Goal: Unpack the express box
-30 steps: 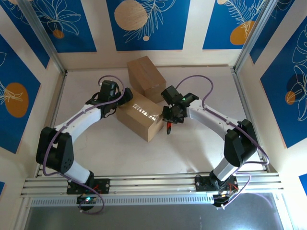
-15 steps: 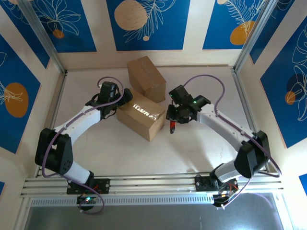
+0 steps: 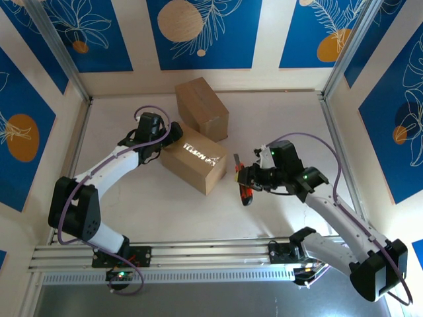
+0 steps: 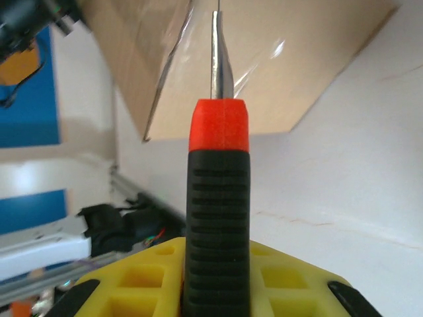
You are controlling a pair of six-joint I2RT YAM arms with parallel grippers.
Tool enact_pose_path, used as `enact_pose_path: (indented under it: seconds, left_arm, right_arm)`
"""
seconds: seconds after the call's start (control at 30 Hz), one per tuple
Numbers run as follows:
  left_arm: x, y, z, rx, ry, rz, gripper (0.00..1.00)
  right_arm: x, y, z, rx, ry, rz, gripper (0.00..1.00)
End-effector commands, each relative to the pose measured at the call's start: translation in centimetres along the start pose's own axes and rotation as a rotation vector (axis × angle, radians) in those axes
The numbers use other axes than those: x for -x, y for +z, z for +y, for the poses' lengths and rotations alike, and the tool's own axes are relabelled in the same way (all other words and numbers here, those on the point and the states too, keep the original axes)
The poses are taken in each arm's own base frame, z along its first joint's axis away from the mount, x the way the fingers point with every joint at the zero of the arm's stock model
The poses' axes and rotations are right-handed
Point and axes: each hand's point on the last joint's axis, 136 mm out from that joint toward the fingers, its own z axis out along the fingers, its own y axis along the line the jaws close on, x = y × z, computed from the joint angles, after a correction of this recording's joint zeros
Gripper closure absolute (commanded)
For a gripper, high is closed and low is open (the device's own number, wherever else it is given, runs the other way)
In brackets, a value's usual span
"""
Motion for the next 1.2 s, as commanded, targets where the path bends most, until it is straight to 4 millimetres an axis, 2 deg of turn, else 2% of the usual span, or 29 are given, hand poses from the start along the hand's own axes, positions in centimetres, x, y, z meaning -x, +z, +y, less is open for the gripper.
enact_pose_path:
  seconds: [0.0,0.27,0.43,0.8,1.17]
  left_arm:
    - [-6.3,0.3,5.6,0.212,0.062,0.218,0.00]
    - [-6.3,0.4,5.5,0.211,0.059,0.221,0.00]
    - [-6.3,0.4,5.6,0.210,0.056,0.220,0.00]
    - [-6.6,0.7,5.5,0.206,0.051,0.228,0.00]
    - [-6.7,0.8,5.5,0.204,0.049,0.232,0.00]
  right_arm:
    - [-1.3,0.3,3.0,0.204,-0.046,0.070,1.00]
    - [-2.1,1.7,2.3,0.228,-0.048,0.088,1.00]
    - [-1.8,2.0,2.0,0.215,-0.038,0.067,1.00]
    - [-1.0,2.9,-0.3,0.133,0.047,0.018,1.00]
    - [-0.5,3.1,0.2,0.154,0.034,0.009,1.00]
